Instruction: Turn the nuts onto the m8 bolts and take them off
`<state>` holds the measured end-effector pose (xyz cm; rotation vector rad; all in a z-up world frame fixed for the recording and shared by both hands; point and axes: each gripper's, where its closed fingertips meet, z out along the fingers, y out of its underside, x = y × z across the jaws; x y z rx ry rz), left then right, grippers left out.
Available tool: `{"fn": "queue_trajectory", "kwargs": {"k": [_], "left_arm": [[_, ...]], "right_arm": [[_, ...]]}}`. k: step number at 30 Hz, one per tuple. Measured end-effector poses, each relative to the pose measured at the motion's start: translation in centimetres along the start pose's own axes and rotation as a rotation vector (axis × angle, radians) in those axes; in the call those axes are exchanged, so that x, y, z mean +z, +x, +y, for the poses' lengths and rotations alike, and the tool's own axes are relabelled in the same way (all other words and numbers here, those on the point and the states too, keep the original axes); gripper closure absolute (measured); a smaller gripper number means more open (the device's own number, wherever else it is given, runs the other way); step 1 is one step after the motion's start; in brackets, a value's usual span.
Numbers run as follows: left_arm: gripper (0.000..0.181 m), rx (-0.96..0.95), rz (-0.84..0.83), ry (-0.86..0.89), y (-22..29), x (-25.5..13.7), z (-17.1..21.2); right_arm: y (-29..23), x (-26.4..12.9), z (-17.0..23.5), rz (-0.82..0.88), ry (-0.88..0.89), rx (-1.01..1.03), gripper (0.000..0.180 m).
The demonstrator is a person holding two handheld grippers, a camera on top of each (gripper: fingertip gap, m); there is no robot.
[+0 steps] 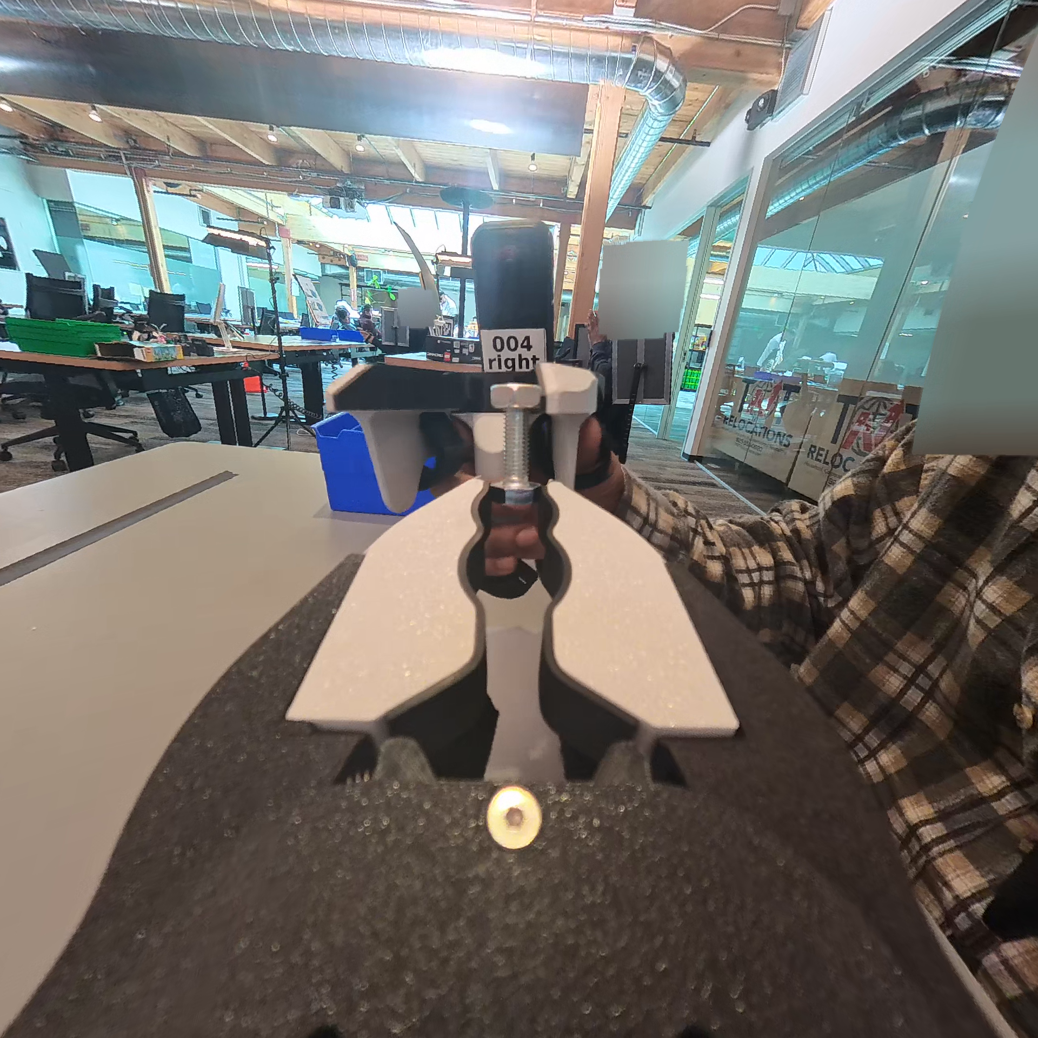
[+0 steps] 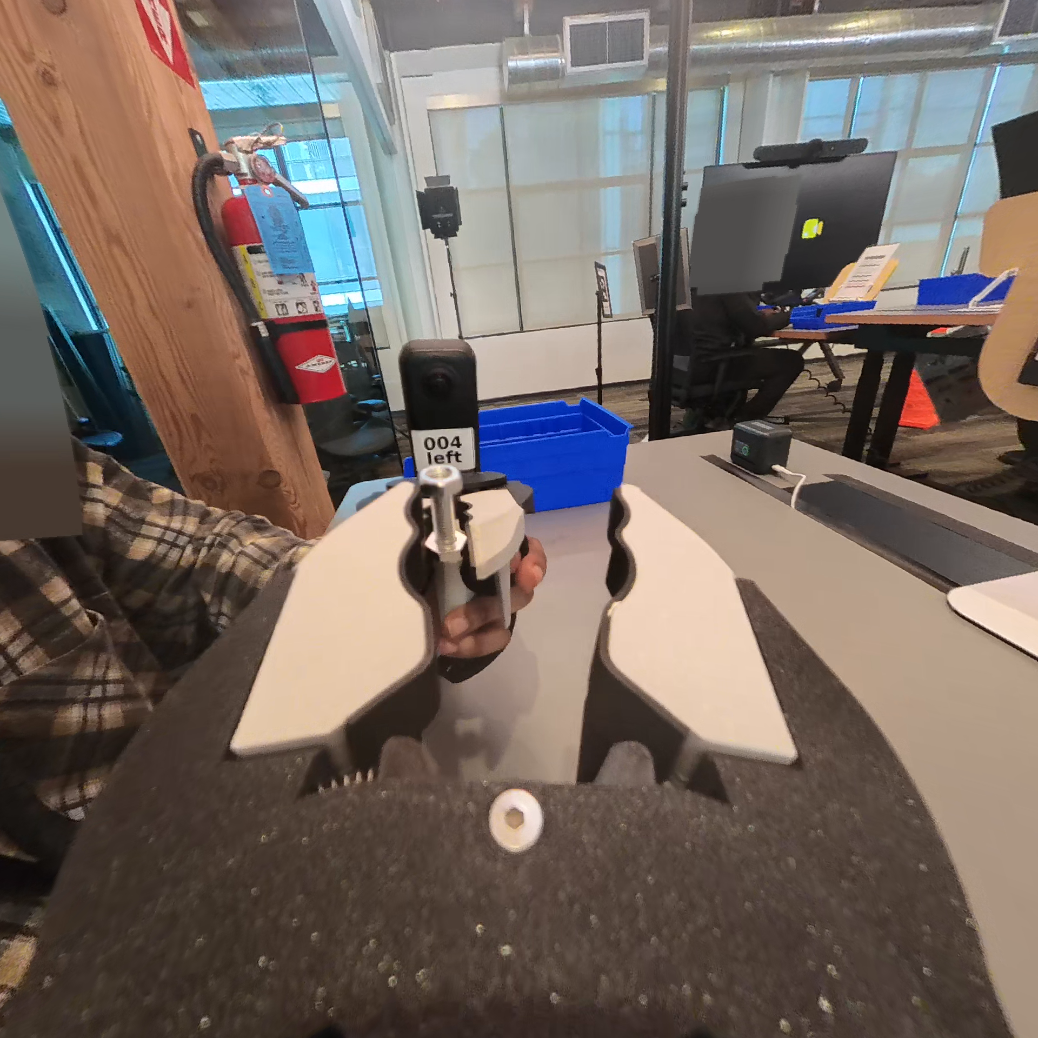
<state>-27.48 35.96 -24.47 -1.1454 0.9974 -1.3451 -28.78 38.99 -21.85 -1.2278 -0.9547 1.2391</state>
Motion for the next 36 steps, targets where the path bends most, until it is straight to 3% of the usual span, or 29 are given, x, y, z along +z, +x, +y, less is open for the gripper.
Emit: {"fn": "queue_trajectory", "kwargs": {"k": [6,18,27,36], "left_arm": [[0.166,0.003,-0.001,0.001,0.0,0.0,0.0],[0.166,0.008,0.002,-0.004,0.1,0.1,0.0],[0.166,0.01,0.011,0.007,0.3,0.0,-0.3],[0.166,0.013,0.014,0.019,0.3,-0.1,-0.5]], "right_arm": [[-0.7,-0.1,-0.5,-0.033,0.02,-0.002,0.123],[-3.0,0.8,-0.3,-0.168,0.007,0.022,0.165],[-3.1,0.6,-0.5,-0.182,0.02,0.015,0.166],[-1.4,0.4,-0.3,-0.084,0.008,0.034,0.134]]}}
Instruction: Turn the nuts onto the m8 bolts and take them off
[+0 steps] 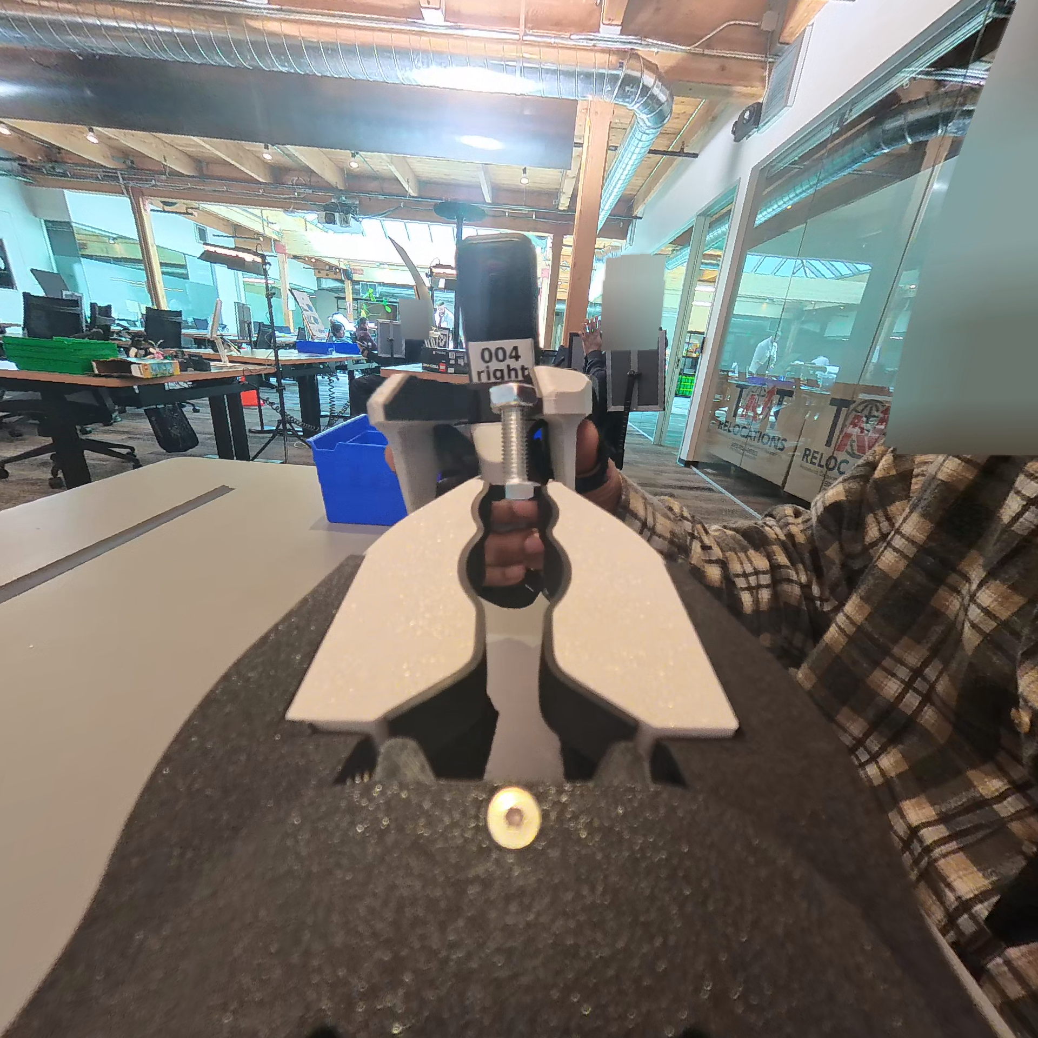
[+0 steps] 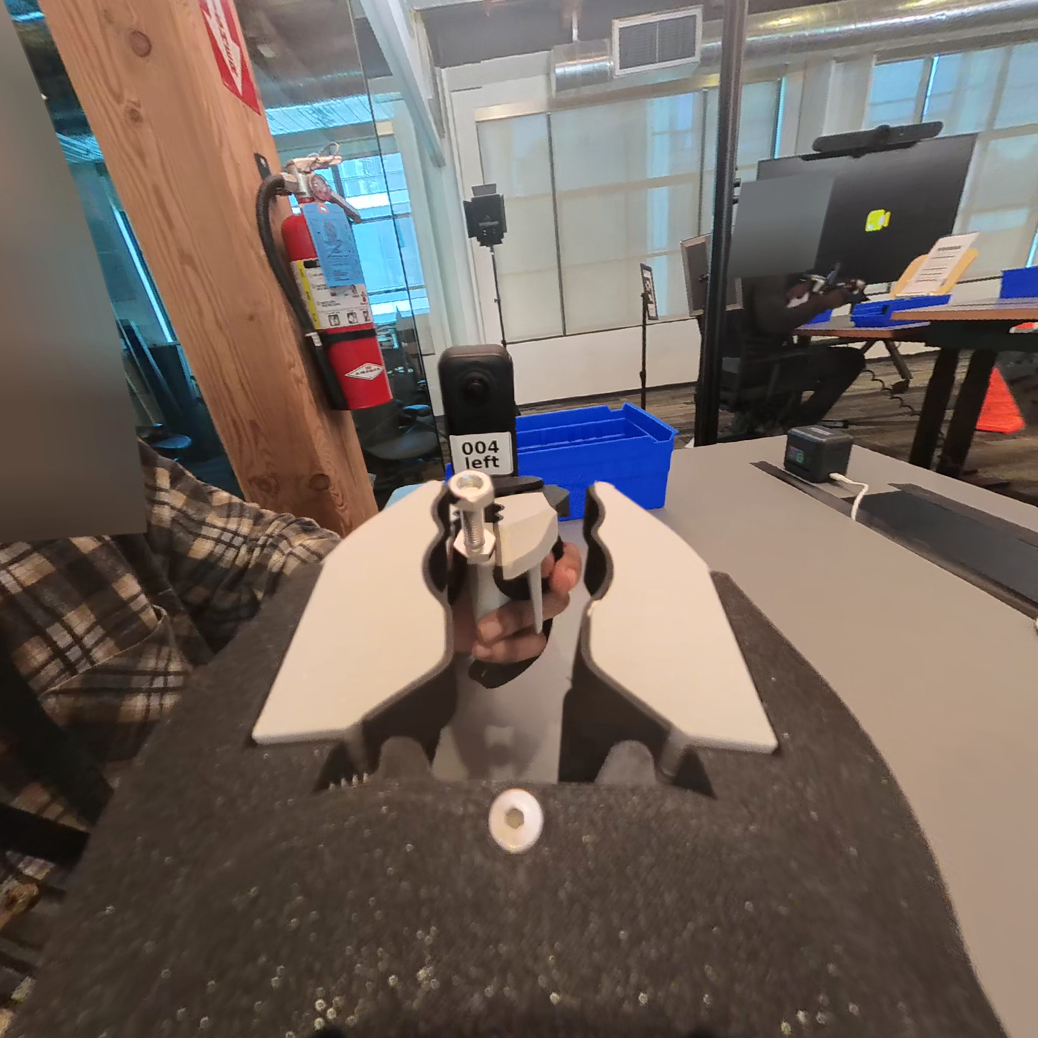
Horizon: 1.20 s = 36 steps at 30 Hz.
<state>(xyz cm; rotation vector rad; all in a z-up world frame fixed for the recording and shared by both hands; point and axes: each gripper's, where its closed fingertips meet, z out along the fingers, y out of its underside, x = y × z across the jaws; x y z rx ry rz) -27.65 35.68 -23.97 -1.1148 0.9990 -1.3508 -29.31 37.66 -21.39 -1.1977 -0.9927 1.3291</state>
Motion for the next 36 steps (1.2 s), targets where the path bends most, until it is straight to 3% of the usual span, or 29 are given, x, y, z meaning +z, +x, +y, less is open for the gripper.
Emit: {"fn": "queue_trajectory", "kwargs": {"k": [36], "left_arm": [[0.166,0.019,-0.002,0.059,0.0,-0.46,-1.0]], "right_arm": [[-0.06,-0.31,-0.74,-0.006,0.044,0.004,0.135]]}}
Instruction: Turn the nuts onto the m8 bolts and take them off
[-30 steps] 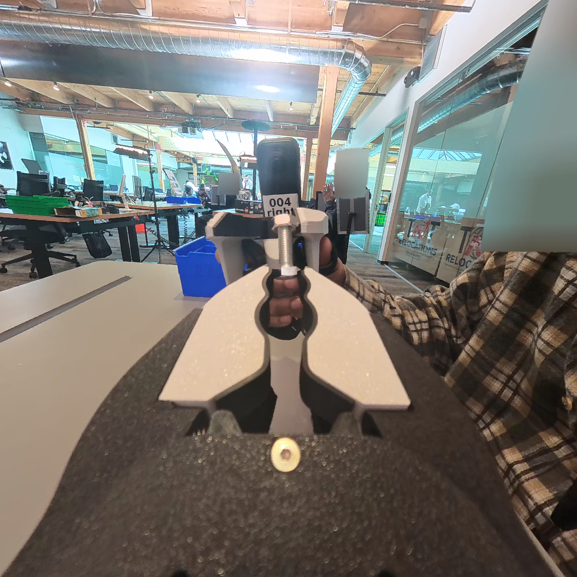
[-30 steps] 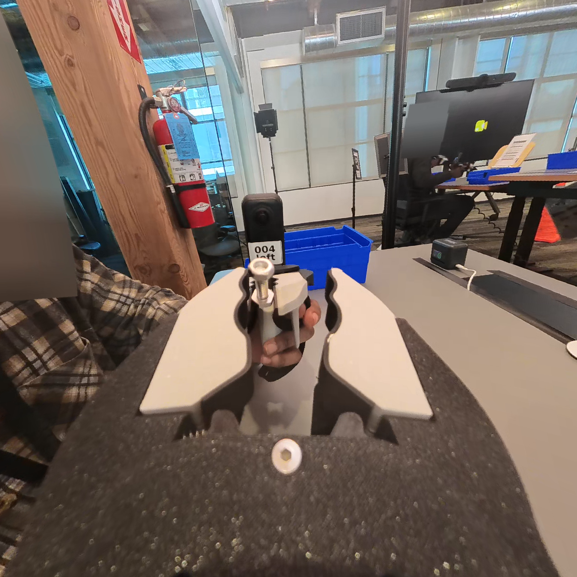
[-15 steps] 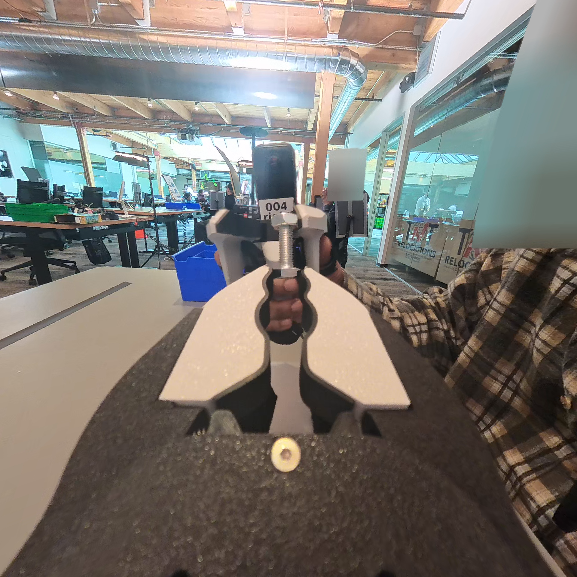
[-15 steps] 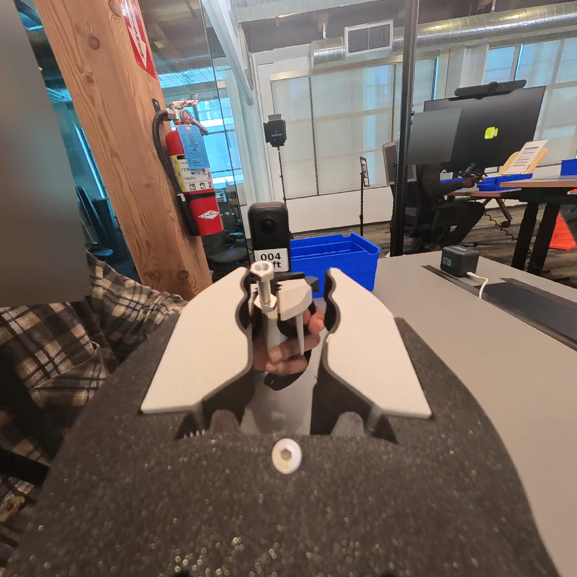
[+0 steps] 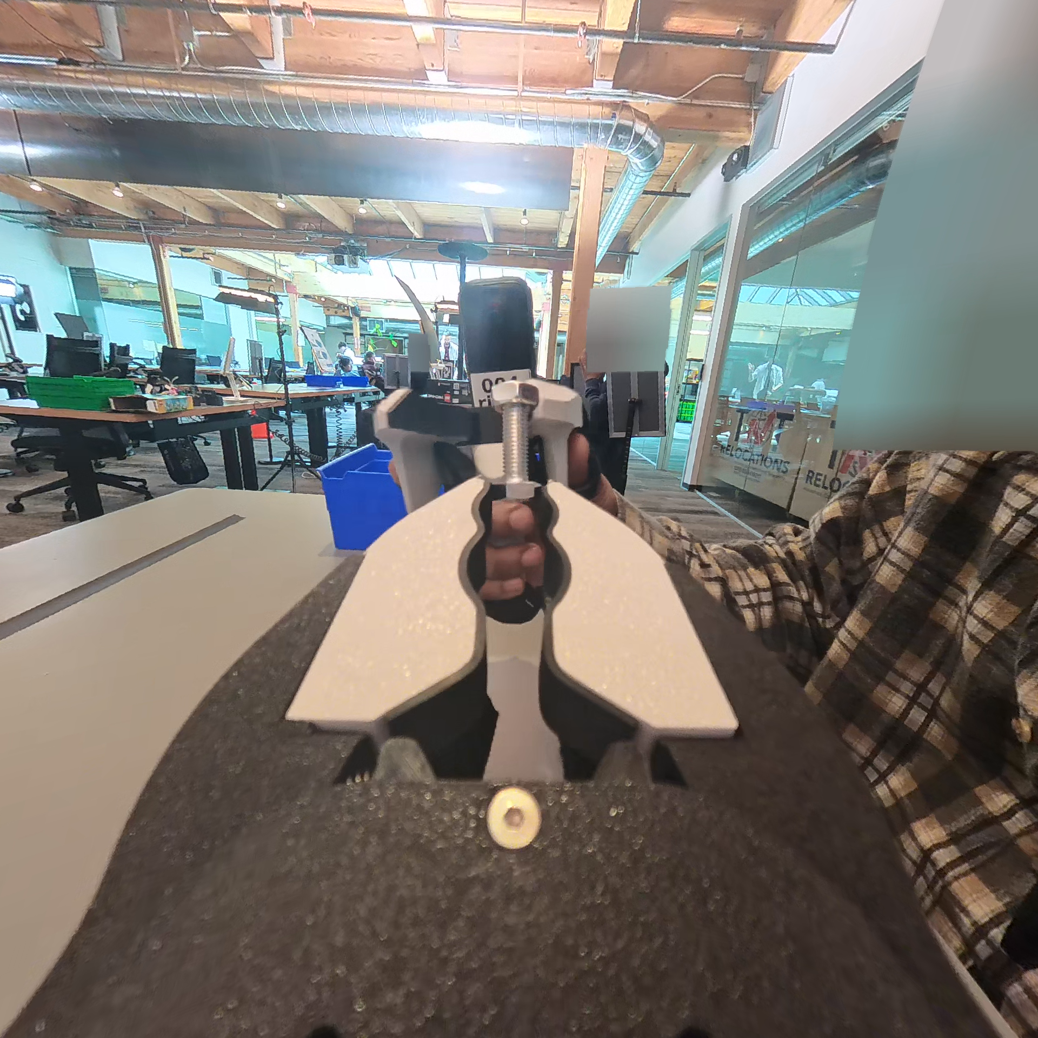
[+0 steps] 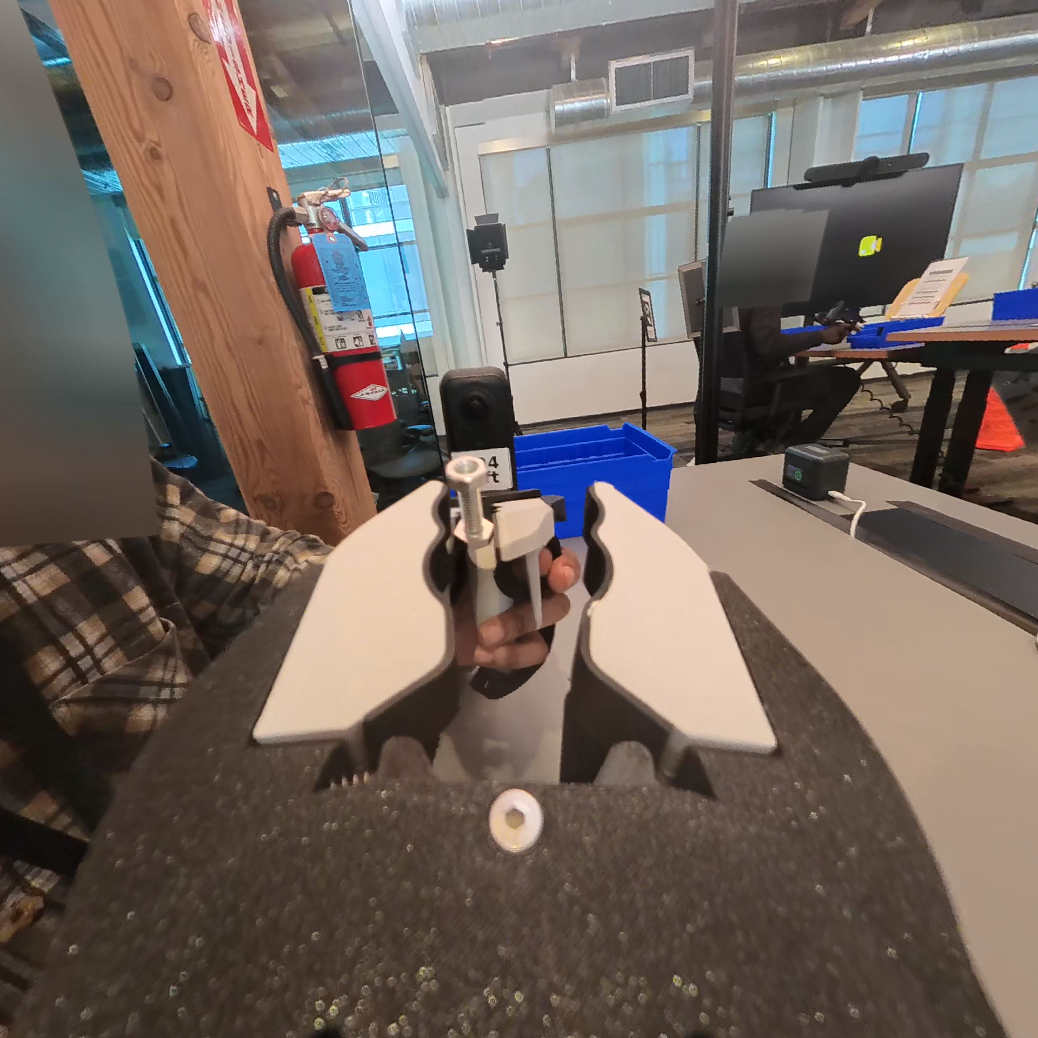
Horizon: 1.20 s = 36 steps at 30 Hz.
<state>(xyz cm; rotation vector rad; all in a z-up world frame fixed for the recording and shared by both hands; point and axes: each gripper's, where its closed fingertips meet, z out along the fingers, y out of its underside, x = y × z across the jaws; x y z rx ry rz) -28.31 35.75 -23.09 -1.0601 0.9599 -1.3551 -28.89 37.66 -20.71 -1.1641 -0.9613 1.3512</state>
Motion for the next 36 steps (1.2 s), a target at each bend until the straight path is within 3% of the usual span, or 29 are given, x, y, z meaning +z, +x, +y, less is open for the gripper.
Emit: {"fn": "queue_trajectory", "kwargs": {"k": [6,12,28,36], "left_arm": [[0.166,0.001,-0.009,-0.002,-0.1,0.0,0.0],[0.166,0.004,-0.004,0.0,0.0,0.0,-0.1],[0.166,-0.008,-0.009,-0.017,-0.1,-0.1,0.0],[0.166,-0.008,-0.001,0.028,0.0,-0.3,-0.8]], "right_arm": [[-1.6,1.2,-0.1,-0.053,-0.009,0.001,0.144],[-1.9,1.4,-0.1,-0.087,-0.016,0.02,0.165],[-1.6,1.5,-0.1,-0.075,-0.152,-0.065,0.166],[-0.8,1.4,-0.4,-0.044,-0.125,-0.037,0.147]]}}
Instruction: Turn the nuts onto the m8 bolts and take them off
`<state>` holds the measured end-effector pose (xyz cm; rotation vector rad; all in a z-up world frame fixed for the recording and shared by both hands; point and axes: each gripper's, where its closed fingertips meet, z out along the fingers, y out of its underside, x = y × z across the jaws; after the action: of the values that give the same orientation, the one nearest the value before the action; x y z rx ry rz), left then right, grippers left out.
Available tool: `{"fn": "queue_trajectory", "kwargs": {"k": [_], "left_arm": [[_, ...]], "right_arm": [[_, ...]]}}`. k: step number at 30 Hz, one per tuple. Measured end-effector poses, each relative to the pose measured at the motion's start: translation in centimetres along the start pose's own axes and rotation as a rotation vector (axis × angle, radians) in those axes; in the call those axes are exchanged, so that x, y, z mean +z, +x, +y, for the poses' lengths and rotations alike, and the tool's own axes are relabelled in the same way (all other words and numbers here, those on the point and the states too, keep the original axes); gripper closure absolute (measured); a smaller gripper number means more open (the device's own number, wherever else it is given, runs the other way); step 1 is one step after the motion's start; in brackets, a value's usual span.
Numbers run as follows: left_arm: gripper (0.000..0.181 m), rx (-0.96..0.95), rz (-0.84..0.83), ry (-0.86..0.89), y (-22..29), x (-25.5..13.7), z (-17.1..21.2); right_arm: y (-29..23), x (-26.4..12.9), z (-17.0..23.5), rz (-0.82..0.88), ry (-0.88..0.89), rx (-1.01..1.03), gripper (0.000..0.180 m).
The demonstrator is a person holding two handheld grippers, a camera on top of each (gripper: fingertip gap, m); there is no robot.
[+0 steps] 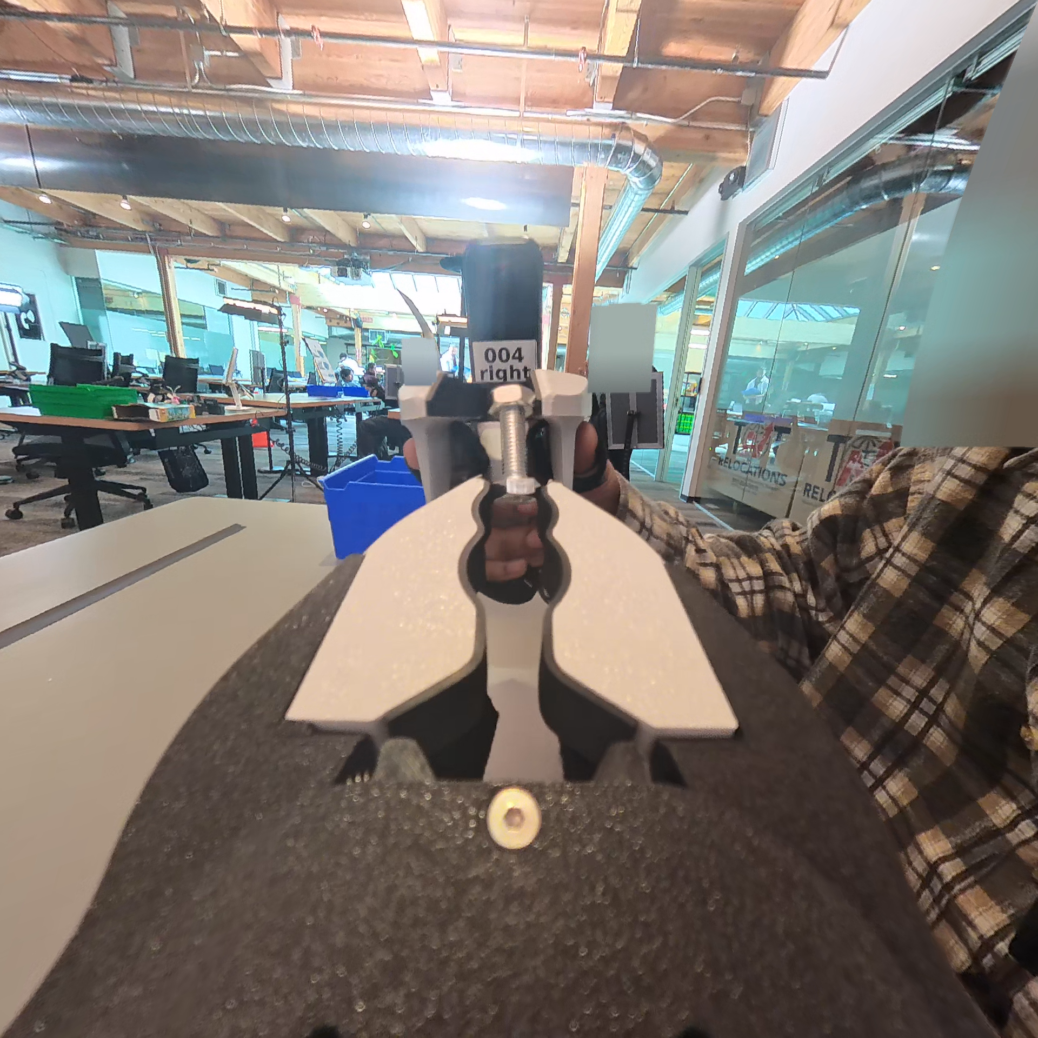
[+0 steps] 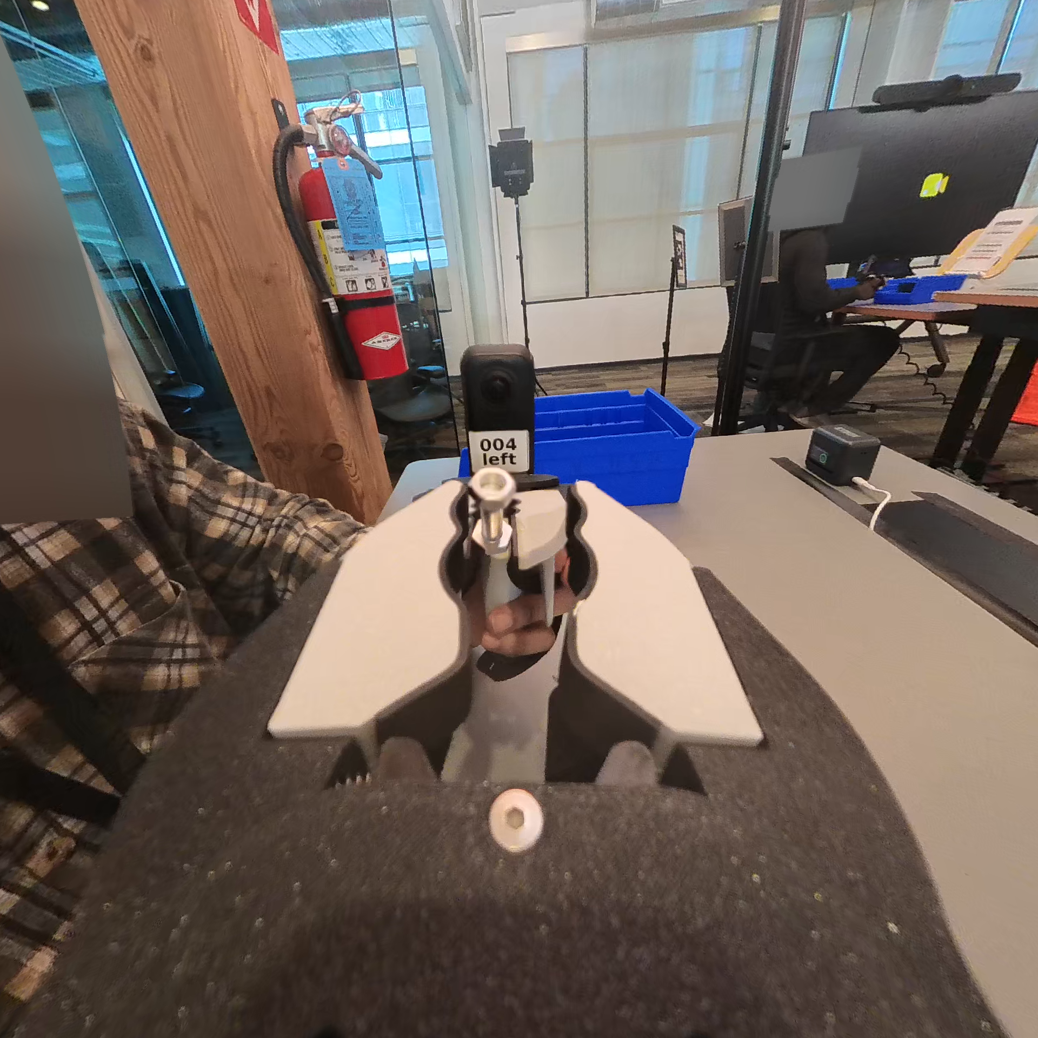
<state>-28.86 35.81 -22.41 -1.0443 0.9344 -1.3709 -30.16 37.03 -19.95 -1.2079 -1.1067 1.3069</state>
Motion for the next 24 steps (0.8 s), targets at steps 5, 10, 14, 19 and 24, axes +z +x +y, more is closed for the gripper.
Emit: {"fn": "queue_trajectory", "kwargs": {"k": [5,10,14,19,24], "left_arm": [[0.166,-0.003,0.008,0.026,0.1,-0.2,-0.5],[0.166,-0.01,0.002,0.025,0.0,-0.2,-0.4],[0.166,-0.013,-0.005,0.02,-0.2,-0.2,-0.3],[0.166,-0.014,-0.006,0.013,-0.3,-0.1,-0.2],[0.166,-0.015,-0.014,0.014,-0.4,-0.2,-0.2]], "right_arm": [[0.5,0.0,0.5,0.012,-0.011,0.014,0.148],[0.1,0.2,0.2,-0.01,0.017,0.016,0.149],[-0.3,0.4,0.1,-0.048,0.034,0.003,0.159],[-0.7,0.5,0.1,-0.068,0.032,-0.021,0.166],[-0.4,-0.1,-0.6,-0.037,0.066,-0.035,0.166]]}}
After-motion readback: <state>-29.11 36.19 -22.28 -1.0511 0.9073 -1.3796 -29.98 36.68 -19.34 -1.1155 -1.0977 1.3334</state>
